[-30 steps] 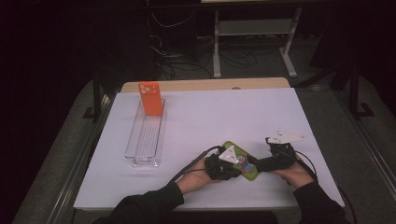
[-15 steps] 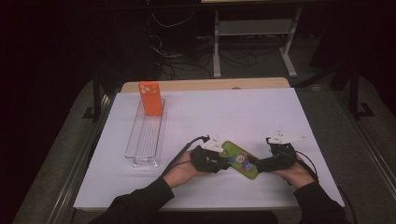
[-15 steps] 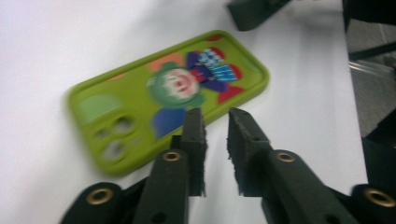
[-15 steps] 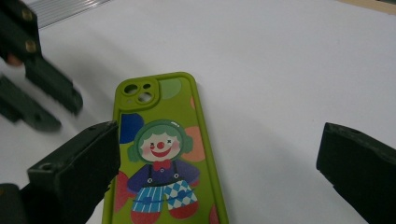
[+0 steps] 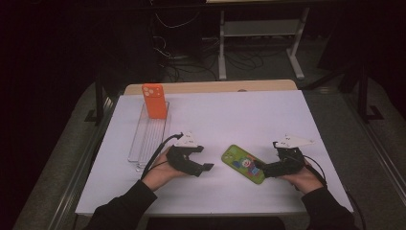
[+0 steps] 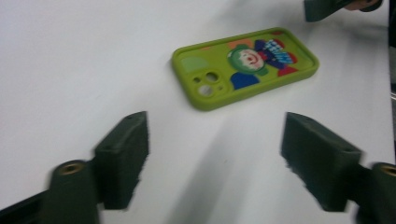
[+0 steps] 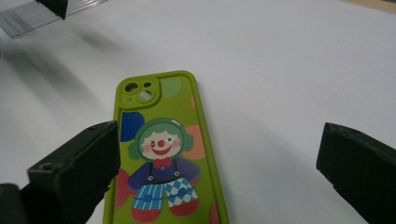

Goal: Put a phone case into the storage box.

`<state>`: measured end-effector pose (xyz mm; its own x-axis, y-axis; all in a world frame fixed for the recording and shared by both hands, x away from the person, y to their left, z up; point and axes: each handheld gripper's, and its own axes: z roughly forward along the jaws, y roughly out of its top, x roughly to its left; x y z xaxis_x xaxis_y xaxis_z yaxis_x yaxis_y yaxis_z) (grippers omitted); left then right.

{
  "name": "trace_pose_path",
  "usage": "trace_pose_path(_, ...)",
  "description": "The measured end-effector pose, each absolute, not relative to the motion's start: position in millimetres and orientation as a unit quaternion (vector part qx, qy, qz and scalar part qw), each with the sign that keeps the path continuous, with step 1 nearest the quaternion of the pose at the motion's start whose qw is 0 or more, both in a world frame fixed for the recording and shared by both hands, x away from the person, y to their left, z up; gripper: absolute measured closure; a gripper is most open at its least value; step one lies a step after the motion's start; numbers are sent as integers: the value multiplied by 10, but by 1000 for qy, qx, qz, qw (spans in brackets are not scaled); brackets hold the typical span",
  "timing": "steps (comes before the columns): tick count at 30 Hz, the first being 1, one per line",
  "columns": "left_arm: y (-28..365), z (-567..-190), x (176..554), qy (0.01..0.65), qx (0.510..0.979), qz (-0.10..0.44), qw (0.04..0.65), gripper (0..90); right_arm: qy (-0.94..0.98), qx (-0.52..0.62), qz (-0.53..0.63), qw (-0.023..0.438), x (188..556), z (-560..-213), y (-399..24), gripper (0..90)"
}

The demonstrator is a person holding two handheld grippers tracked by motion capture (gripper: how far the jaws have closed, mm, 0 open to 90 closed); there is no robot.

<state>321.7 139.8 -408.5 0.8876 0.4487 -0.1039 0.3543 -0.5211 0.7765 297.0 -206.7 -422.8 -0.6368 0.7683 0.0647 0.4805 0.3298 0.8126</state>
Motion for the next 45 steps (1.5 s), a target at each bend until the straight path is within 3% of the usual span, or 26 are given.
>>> trace_pose_path(7, 1484, -4084, 3178, 234, 868, 63, 434, 14, 799, 387, 428, 167, 2960, -4198, -2052, 0)
trace_pose_path(35, 1477, -4102, 3210, 238, 865, 55, 439, 0, 842, 338, 404, 116, 3180, -3883, -1683, 0)
trace_pose_path(45, 1474, -4094, 3211, 230, 868, 57, 435, 0, 872, 315, 363, 94, 3217, -3912, -1556, 0)
